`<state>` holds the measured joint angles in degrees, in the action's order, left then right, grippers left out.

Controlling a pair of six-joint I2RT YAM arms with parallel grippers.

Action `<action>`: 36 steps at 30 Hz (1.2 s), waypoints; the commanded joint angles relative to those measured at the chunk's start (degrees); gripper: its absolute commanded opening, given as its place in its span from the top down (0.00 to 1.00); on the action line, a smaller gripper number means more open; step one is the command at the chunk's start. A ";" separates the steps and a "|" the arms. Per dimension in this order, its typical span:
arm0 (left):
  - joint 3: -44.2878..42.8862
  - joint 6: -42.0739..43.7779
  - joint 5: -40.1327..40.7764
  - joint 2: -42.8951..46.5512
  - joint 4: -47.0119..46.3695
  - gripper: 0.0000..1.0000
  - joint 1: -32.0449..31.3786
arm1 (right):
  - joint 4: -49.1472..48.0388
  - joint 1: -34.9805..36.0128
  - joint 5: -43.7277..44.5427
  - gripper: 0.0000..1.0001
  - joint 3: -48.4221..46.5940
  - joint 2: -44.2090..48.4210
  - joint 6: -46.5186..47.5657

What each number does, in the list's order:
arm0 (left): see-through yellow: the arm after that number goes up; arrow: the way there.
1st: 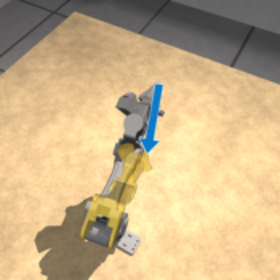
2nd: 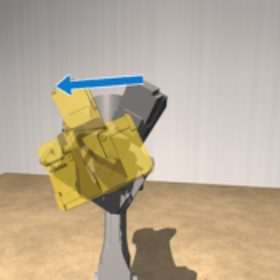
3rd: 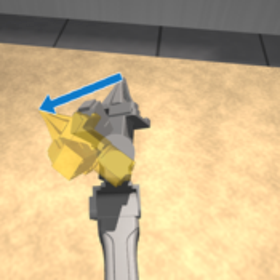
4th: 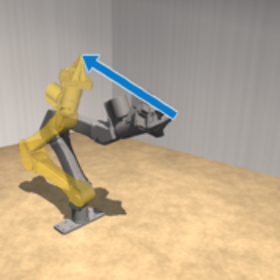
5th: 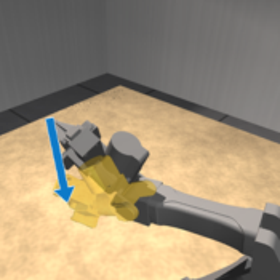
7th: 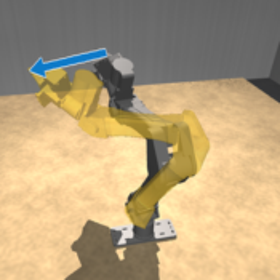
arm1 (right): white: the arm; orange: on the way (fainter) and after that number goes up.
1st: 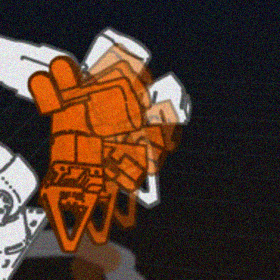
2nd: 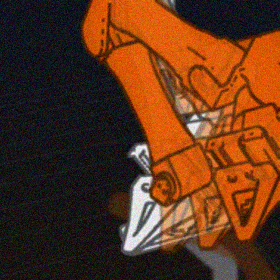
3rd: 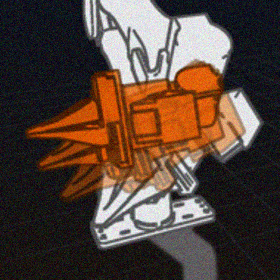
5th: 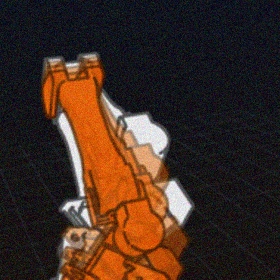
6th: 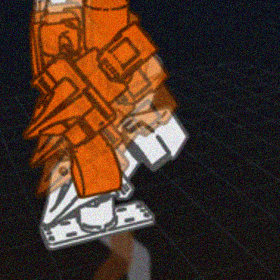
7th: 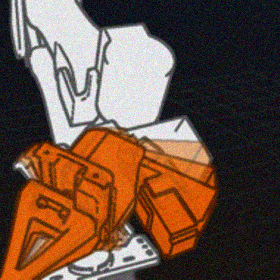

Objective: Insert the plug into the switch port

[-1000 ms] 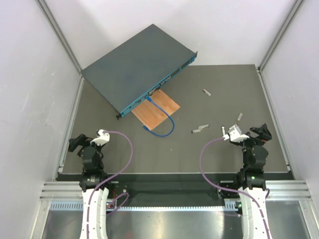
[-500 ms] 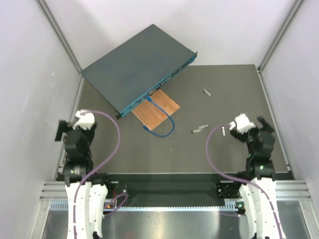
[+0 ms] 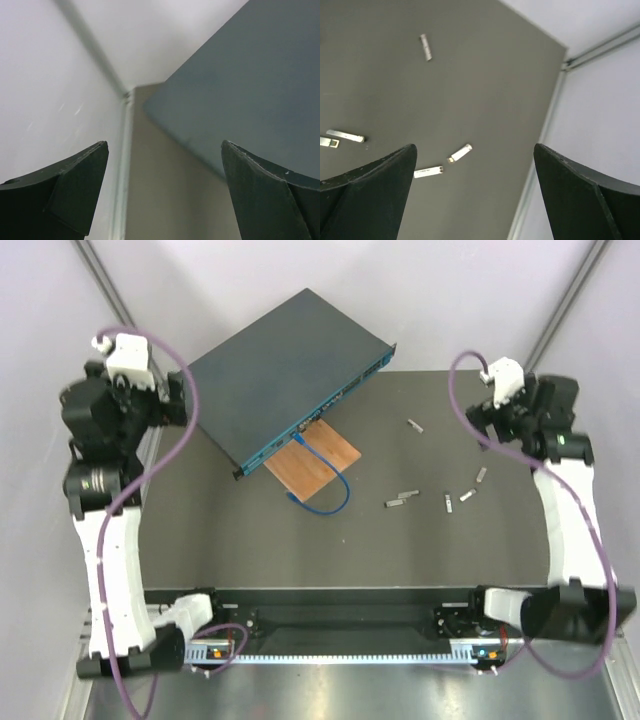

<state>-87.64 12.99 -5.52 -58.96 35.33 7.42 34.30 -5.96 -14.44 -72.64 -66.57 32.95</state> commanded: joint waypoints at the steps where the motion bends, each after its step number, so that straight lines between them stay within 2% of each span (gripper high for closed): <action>1: -11.21 -5.69 -18.51 -6.68 6.41 0.01 -0.13 | 11.47 0.77 -3.58 0.00 -6.97 -9.87 0.70; 2: -12.55 -6.57 -20.91 -8.44 6.16 0.01 -0.13 | 13.57 0.94 -3.67 0.00 -10.38 -15.03 0.89; 5: -15.28 -11.66 -26.46 -10.56 3.00 0.01 -0.21 | 14.12 1.21 -4.54 0.00 -16.89 -22.36 -1.65; 11: -14.67 -17.38 -34.63 -12.76 -1.40 0.02 -0.30 | 9.91 5.51 -3.06 0.20 -28.06 -38.71 -5.61; 16: -11.86 -19.14 -34.74 -12.85 -3.51 0.03 -0.30 | 6.67 10.78 0.01 0.34 -35.27 -50.49 -8.51; 18: -11.51 -19.32 -34.30 -12.93 -3.69 0.03 -0.39 | 5.34 11.93 1.68 0.35 -36.42 -54.17 -9.39; 23: -11.42 -19.76 -33.51 -12.76 -3.78 0.03 -0.39 | 2.53 14.30 5.82 0.43 -39.86 -59.90 -10.80; 36: -8.61 -21.87 -31.92 -13.02 -6.06 0.04 -0.65 | 0.15 15.27 9.34 0.44 -45.31 -69.40 -13.09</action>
<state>-96.49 -7.66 -37.65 -72.38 33.39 7.09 36.18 8.60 -6.04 -115.42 -134.47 20.67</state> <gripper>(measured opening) 0.961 0.568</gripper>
